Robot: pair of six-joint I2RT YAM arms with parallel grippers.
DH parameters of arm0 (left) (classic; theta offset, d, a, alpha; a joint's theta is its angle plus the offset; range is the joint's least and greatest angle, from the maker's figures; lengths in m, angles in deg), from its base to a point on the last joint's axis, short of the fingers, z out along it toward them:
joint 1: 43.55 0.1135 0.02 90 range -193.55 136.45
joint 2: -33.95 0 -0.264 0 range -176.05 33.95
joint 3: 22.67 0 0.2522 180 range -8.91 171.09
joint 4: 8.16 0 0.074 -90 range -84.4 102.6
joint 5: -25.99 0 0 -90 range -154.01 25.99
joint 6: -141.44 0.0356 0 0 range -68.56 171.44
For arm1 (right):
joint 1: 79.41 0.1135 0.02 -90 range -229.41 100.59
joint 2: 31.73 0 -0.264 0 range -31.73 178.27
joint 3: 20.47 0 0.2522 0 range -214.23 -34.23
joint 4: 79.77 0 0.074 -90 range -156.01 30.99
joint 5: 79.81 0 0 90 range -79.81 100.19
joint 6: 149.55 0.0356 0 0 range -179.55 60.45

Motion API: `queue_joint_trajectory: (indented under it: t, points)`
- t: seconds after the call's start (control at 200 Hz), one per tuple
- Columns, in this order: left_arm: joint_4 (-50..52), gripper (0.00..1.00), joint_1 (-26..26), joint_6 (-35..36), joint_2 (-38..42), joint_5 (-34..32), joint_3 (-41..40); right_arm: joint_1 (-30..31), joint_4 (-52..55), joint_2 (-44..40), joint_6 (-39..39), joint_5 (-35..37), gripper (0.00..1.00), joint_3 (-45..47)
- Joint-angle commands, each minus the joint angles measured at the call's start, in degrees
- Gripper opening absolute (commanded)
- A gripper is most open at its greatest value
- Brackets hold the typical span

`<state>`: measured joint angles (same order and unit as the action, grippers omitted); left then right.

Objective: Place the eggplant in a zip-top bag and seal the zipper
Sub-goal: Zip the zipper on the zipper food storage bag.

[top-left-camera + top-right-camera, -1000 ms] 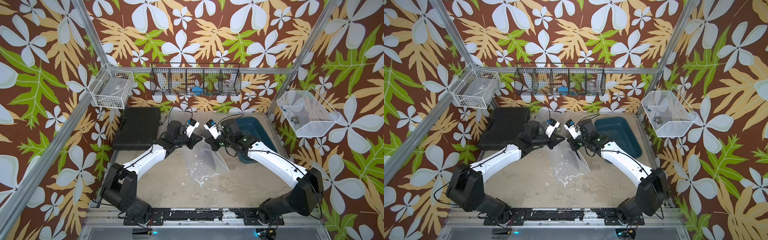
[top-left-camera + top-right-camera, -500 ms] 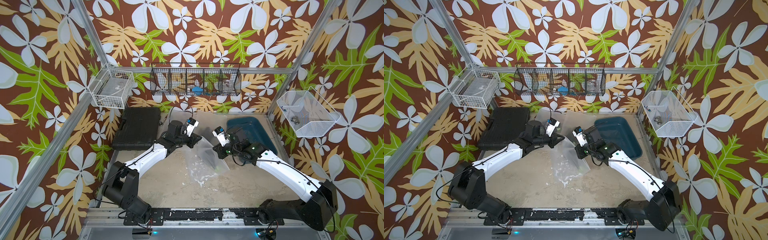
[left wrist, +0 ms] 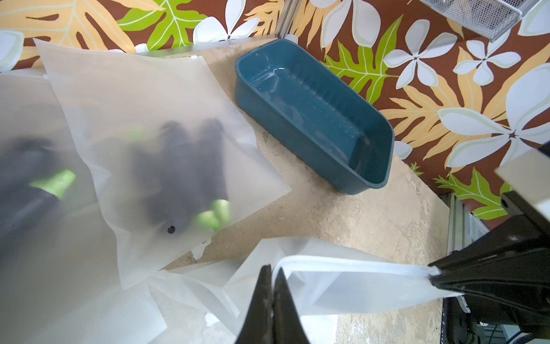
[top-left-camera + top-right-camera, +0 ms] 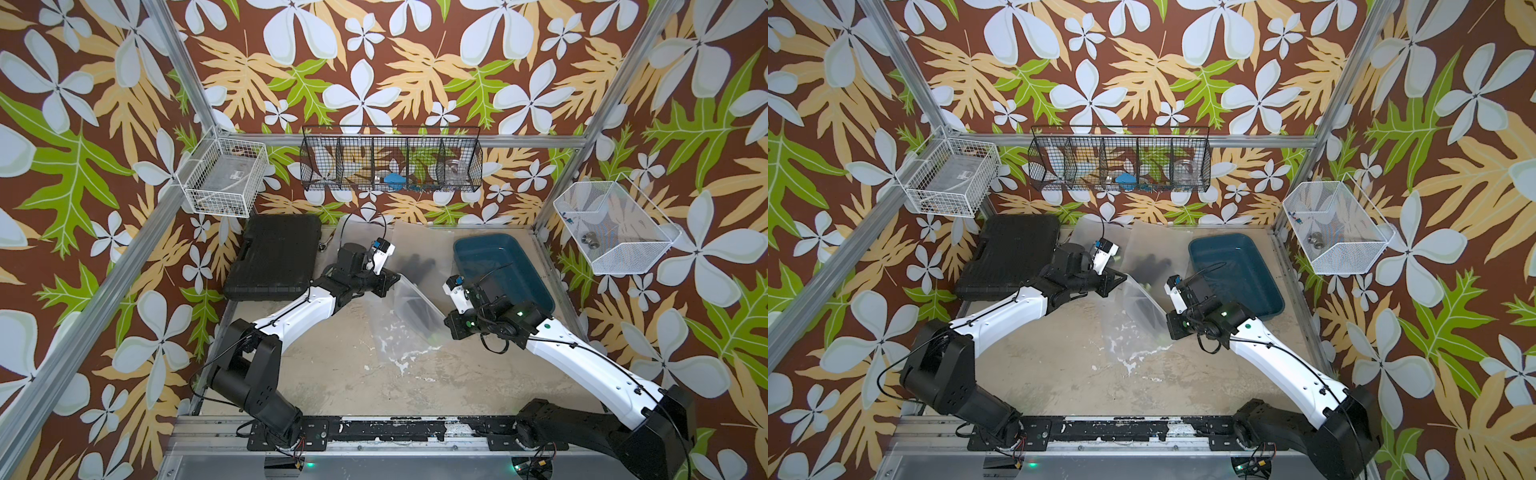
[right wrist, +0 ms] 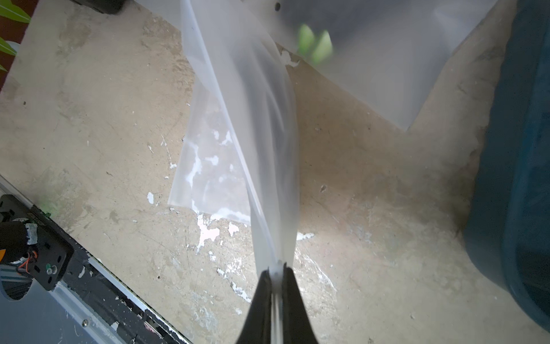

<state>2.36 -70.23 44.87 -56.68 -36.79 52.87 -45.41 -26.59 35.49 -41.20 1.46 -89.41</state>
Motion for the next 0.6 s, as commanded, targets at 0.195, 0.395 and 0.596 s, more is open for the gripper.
queue_joint_trajectory:
  t: [0.195,0.395,0.596]
  points:
    - [-2.19,0.00,0.66,-1.37,-1.03,-1.35,0.98,0.02,6.64,-2.27,1.71,1.26,0.09,0.74]
    - [-2.38,0.00,0.60,-1.61,-0.87,0.43,-0.13,-0.19,4.10,-2.54,3.11,4.32,0.24,-3.67]
    - [-2.73,0.00,0.57,-2.64,-0.78,0.71,-0.43,-5.38,-1.66,-8.73,6.86,5.90,0.35,0.18]
